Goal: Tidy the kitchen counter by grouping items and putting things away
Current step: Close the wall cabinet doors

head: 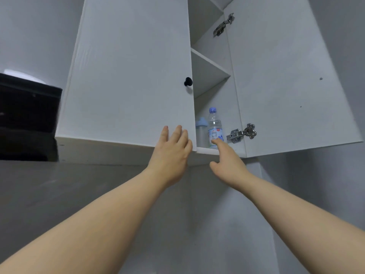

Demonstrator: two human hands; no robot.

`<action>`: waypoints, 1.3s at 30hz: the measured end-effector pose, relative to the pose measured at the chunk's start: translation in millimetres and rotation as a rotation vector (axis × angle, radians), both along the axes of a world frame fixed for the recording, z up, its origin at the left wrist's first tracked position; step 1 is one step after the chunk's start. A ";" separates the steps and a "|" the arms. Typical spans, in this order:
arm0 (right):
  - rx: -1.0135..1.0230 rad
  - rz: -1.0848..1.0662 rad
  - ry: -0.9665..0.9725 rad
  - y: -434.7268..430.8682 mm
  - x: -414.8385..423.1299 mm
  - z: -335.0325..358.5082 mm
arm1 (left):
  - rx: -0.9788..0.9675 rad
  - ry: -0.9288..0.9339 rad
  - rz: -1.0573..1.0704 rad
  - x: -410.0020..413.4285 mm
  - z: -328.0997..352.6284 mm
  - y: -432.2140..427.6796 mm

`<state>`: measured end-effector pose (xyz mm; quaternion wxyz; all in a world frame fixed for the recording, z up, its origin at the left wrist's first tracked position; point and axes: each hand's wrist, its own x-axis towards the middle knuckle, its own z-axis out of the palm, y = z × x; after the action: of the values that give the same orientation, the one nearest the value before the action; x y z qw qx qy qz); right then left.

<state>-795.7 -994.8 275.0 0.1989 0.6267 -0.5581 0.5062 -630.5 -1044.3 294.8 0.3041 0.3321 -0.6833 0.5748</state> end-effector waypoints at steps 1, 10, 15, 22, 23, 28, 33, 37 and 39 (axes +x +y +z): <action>-0.015 -0.010 -0.057 -0.6 -9.8 0.2 | 0.015 0.006 0.002 -9.4 1.4 -0.6; -0.156 0.093 -0.800 -13.8 -104.2 10.0 | 0.042 0.009 -0.007 -84.6 23.6 -17.5; -0.264 0.307 -1.256 -32.4 -154.2 14.5 | -0.023 -0.012 0.045 -96.6 26.6 -33.0; -0.452 0.419 -1.305 -49.4 -181.4 21.0 | -0.047 -0.020 0.057 -97.2 26.4 -33.8; -0.468 0.406 -1.301 -50.8 -185.3 20.2 | -0.045 -0.022 0.057 -96.7 26.1 -33.5; -0.508 0.319 -1.330 -50.6 -200.3 16.1 | -0.050 -0.029 0.073 -95.8 23.2 -35.0; -0.567 0.209 -1.266 -53.8 -204.2 18.2 | -0.046 -0.035 0.098 -97.2 25.1 -33.9; -0.529 0.119 -1.161 -52.7 -200.1 16.7 | -0.050 -0.056 0.114 -94.8 24.2 -32.5; -0.538 0.097 -1.123 -52.6 -196.3 15.7 | -0.055 -0.080 0.126 -92.6 23.1 -32.1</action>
<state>-992.0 -1047.5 290.7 0.0030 0.2175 -0.4015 0.8897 -723.1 -1076.4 318.0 0.2485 0.3427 -0.6566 0.6242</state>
